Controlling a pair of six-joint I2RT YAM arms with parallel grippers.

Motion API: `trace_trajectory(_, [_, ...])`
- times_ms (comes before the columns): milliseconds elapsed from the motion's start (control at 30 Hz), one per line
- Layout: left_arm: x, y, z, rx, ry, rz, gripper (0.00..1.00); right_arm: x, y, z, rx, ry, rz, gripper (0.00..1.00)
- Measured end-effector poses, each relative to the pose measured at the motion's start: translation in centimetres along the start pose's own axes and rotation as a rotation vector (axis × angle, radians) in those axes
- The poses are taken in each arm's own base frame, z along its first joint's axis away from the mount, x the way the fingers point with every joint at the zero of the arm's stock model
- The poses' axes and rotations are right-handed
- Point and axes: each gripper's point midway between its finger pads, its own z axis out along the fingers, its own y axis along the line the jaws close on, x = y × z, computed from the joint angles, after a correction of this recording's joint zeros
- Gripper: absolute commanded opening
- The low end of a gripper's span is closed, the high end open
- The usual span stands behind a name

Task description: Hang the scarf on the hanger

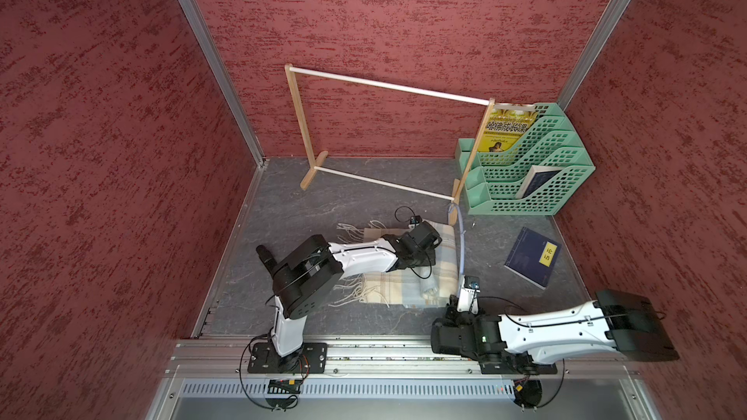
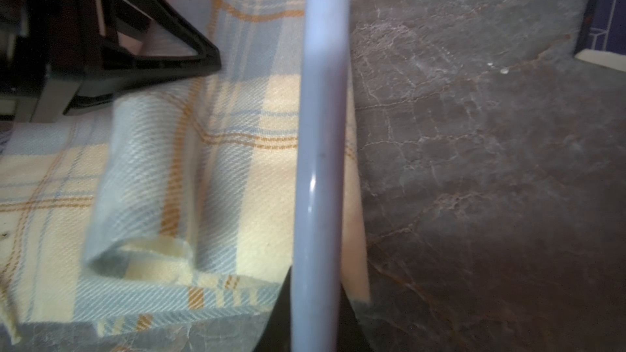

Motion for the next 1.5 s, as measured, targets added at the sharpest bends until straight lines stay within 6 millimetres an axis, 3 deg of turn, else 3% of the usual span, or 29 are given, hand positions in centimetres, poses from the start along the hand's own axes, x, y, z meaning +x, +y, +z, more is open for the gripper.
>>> trace_trajectory(333, [-1.9, 0.7, -3.4, -0.009, -0.086, 0.001, 0.00, 0.6, 2.1, 0.4, -0.052, -0.003, -0.183, 0.00])
trace_trajectory(600, [-5.4, 1.5, -8.8, -0.018, -0.226, 0.003, 0.00, 0.7, 7.5, -1.2, -0.201, -0.003, -0.320, 0.00])
trace_trajectory(833, [-5.7, 4.3, -9.2, -0.097, -0.255, 0.000, 0.00, 0.1, 9.4, -2.3, -0.295, -0.018, -0.336, 0.00])
trace_trajectory(967, [-6.3, 5.3, -9.4, -0.129, -0.270, -0.001, 0.00, 0.1, 9.7, -1.8, -0.335, -0.009, -0.340, 0.00])
trace_trajectory(1200, [-7.0, 5.1, -11.7, -0.112, -0.320, 0.002, 0.00, 0.7, 7.6, 1.2, -0.350, 0.053, -0.330, 0.00])
trace_trajectory(1500, [-6.4, 5.8, -13.7, -0.111, -0.349, 0.004, 0.00, -0.1, 9.7, 2.3, -0.449, 0.083, -0.314, 0.00])
